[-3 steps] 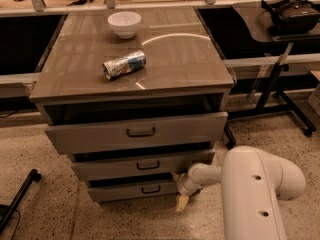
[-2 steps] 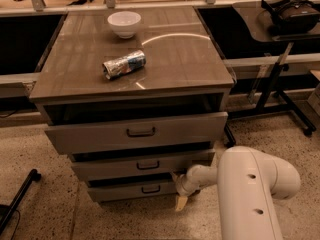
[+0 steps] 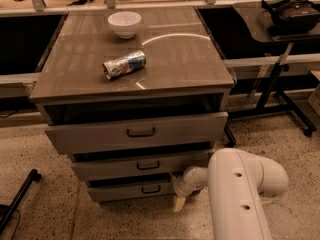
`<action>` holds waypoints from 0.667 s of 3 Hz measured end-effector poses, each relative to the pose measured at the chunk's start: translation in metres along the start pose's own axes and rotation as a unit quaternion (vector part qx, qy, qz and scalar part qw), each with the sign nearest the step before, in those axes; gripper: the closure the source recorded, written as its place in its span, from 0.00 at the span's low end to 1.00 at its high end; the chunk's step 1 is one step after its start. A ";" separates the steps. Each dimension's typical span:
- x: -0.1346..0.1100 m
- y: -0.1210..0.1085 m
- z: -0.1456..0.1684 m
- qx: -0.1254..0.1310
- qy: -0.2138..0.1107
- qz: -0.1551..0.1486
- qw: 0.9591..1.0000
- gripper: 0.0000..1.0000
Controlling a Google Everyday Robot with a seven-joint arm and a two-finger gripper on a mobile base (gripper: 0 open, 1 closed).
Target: Open bottom drawer
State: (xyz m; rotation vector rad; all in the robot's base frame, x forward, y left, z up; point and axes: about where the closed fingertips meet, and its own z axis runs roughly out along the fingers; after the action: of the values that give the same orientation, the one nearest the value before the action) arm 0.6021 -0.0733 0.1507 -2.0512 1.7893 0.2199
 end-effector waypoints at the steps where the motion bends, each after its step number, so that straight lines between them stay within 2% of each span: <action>1: -0.005 0.004 -0.004 0.000 0.001 -0.006 1.000 0.19; 2: -0.014 0.019 -0.013 -0.009 -0.011 -0.014 1.000 0.41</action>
Offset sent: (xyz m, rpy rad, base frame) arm -0.0591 0.0088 0.0334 0.0675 0.0342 0.0821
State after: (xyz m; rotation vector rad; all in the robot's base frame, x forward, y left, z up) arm 0.5792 -0.0675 0.1635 -2.0766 1.7507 0.2520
